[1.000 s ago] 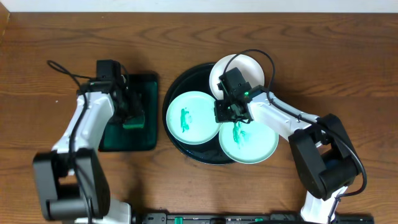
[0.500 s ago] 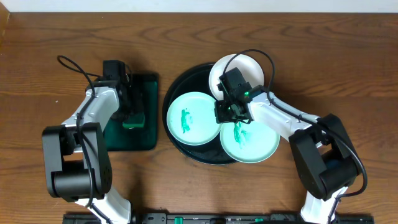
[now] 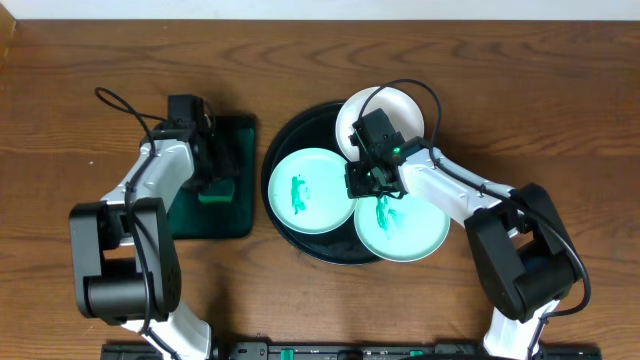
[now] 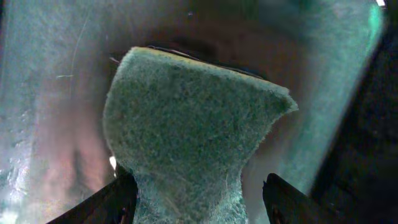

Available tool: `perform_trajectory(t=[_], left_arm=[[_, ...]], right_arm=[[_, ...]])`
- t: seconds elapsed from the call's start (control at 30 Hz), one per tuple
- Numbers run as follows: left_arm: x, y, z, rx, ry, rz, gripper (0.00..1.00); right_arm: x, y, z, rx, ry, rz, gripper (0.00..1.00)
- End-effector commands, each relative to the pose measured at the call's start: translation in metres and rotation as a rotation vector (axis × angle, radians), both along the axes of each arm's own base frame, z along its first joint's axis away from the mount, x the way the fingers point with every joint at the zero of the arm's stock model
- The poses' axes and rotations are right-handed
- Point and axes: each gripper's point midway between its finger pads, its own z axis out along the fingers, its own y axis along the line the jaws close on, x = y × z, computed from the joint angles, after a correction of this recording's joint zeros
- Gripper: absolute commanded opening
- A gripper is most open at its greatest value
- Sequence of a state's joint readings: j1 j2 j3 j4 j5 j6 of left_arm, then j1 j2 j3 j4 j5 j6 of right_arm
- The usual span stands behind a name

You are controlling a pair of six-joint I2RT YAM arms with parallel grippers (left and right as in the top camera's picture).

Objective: Clean dirty plates on tray and stack at the side
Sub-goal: 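Lower the left gripper onto the green sponge and grasp it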

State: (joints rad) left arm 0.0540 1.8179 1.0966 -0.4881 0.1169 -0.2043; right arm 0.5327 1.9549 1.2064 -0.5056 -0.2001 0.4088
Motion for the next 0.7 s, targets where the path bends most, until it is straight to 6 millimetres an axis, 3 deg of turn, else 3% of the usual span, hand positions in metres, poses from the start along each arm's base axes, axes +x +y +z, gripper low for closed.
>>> perform_trajectory(t=[0.0,0.3,0.67], left_arm=[[0.015,-0.008,0.026,-0.004,-0.086,-0.033,0.66],[0.017,-0.007,0.029,-0.002,-0.098,-0.033,0.65],[0.017,0.011,0.017,0.099,-0.074,-0.003,0.64]], right_arm=[[-0.003,-0.013,-0.002,-0.047,-0.005,0.006,0.01],[-0.003,-0.013,-0.002,-0.048,-0.005,0.005,0.01],[-0.002,-0.012,-0.002,-0.048,-0.008,0.011,0.01]])
